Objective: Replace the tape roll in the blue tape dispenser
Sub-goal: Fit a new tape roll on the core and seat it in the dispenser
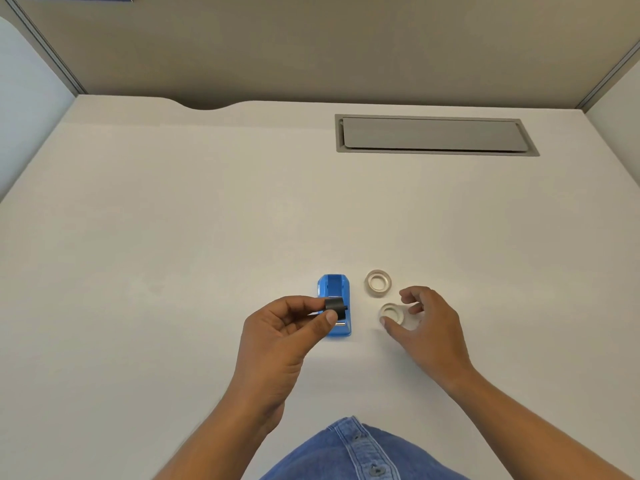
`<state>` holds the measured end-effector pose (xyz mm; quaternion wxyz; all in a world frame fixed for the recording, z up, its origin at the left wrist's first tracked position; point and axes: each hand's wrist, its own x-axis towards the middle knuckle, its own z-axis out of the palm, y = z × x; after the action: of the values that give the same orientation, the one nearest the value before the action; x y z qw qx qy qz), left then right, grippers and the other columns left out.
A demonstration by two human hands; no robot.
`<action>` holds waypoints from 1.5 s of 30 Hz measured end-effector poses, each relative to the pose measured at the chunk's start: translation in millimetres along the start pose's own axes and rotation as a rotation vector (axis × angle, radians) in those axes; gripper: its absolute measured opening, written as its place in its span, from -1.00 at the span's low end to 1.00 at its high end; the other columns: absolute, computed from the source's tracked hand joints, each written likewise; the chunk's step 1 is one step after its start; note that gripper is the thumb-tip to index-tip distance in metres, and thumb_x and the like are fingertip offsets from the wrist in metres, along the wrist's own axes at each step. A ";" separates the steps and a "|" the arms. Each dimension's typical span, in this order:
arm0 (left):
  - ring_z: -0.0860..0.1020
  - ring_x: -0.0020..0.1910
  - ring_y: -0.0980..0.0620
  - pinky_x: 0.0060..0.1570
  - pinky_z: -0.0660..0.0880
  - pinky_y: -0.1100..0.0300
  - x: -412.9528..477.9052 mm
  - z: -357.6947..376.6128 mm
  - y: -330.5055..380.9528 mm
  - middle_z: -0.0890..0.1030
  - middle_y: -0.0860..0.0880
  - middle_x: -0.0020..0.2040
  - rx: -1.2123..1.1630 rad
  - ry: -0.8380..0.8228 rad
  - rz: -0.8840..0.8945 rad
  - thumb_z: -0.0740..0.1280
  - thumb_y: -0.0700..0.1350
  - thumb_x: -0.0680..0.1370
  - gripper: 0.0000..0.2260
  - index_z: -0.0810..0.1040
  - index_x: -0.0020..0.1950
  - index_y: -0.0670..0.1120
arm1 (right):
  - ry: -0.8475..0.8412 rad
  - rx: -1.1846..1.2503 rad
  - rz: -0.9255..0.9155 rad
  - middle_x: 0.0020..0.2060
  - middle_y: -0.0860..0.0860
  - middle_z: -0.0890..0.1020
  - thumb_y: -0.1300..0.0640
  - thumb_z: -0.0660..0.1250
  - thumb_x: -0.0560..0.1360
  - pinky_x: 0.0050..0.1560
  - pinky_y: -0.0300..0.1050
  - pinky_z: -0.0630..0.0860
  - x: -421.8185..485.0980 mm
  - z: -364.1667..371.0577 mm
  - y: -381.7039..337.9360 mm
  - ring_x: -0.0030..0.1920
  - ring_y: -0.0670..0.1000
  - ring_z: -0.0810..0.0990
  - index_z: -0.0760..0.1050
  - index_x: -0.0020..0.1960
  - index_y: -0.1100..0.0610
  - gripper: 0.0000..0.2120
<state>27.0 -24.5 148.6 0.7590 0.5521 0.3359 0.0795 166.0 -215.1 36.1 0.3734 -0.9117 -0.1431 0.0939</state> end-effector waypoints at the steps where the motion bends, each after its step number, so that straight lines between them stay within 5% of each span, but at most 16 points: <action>1: 0.68 -0.15 0.10 0.02 0.52 0.12 0.1 -0.2 0.1 0.76 -0.06 -0.11 0.002 0.001 -0.002 0.54 -0.05 0.25 -0.76 0.72 -0.11 -0.03 | 0.012 0.010 0.001 -0.06 -0.22 0.56 -0.01 0.58 0.30 -0.20 -0.33 0.43 2.2 -1.3 -2.2 -0.10 -0.15 0.56 0.48 0.05 -0.11 -0.59; 8: 0.68 -0.16 0.11 0.00 0.51 0.14 0.2 -0.9 -1.2 0.76 -0.07 -0.11 0.009 -0.003 -0.019 0.53 -0.22 0.39 -0.89 0.70 -0.10 -0.10 | -0.103 -0.086 -0.064 0.08 -0.08 0.58 0.15 0.52 0.36 -0.02 -0.14 0.50 34.7 -3.4 -20.1 -0.02 -0.04 0.56 0.53 0.17 -0.01 -0.59; 13: 0.68 -0.16 0.11 0.02 0.52 0.12 -1.3 -2.5 1.0 0.76 -0.06 -0.12 -0.004 -0.001 -0.010 0.55 -0.09 0.29 -0.81 0.71 -0.12 -0.06 | -0.241 -0.299 -0.079 0.21 -0.05 0.53 0.08 0.49 0.35 0.10 -0.04 0.51 58.5 6.0 -30.6 0.19 0.05 0.52 0.50 0.28 -0.06 -0.49; 17: 0.68 -0.16 0.11 0.00 0.50 0.13 -1.4 -5.6 1.9 0.76 -0.07 -0.10 0.001 0.008 -0.006 0.55 -0.05 0.26 -0.76 0.70 -0.11 -0.05 | -0.299 -0.370 -0.108 0.15 -0.04 0.57 0.10 0.44 0.35 0.08 0.00 0.53 67.2 9.9 -34.3 0.16 0.06 0.54 0.53 0.26 -0.07 -0.52; 22: 0.68 -0.14 0.11 0.02 0.51 0.12 -1.6 -9.3 4.0 0.76 -0.05 -0.09 0.015 0.016 0.002 0.54 -0.13 0.35 -0.86 0.71 -0.12 -0.03 | -0.241 -0.183 -0.119 -0.02 -0.12 0.60 0.01 0.48 0.28 -0.07 -0.07 0.55 62.7 -0.9 -49.4 -0.09 -0.04 0.61 0.56 0.06 -0.13 -0.65; 26: 0.69 -0.11 0.09 0.07 0.54 0.07 -1.8 -10.4 7.8 0.76 -0.04 -0.10 0.023 0.026 0.011 0.55 -0.02 0.26 -0.77 0.71 -0.12 -0.01 | -0.229 0.018 -0.193 -0.18 -0.14 0.60 -0.06 0.44 0.26 -0.26 -0.13 0.57 44.1 -17.3 -76.5 -0.30 -0.07 0.56 0.50 -0.10 -0.12 -0.76; 31: 0.69 -0.10 0.07 0.04 0.55 0.07 -1.1 -10.7 12.3 0.76 -0.04 -0.09 0.021 0.026 0.042 0.55 0.00 0.26 -0.74 0.71 -0.10 -0.04 | -0.253 0.244 -0.302 -0.19 -0.08 0.60 0.04 0.40 0.34 -0.28 -0.23 0.55 14.6 -35.6 -107.4 -0.29 -0.03 0.56 0.54 -0.07 -0.08 -0.83; 37: 0.68 -0.16 0.10 -0.14 0.55 0.33 -5.5 -10.9 18.3 0.76 -0.04 -0.12 0.033 -0.030 0.111 0.53 -0.05 0.31 -0.80 0.71 -0.10 -0.02 | -0.263 0.420 -0.320 -0.17 -0.14 0.60 0.23 0.40 0.37 -0.19 -0.37 0.49 -9.7 -46.4 -128.3 -0.24 -0.06 0.57 0.57 -0.05 -0.11 -0.74; 45: 0.69 -0.15 0.06 -0.10 0.60 0.26 -11.4 -10.4 20.4 0.76 -0.04 -0.15 0.055 -0.067 0.171 0.54 -0.03 0.29 -0.81 0.72 -0.11 0.02 | -0.316 0.588 -0.270 -0.08 -0.09 0.66 0.29 0.47 0.44 -0.14 -0.33 0.53 -28.9 -51.3 -138.6 -0.20 -0.03 0.63 0.60 -0.03 -0.03 -0.76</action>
<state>17.2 -14.3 169.9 0.7446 0.6018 0.2642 0.1163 126.6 -164.0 172.2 0.6021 -0.7124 -0.2850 0.2207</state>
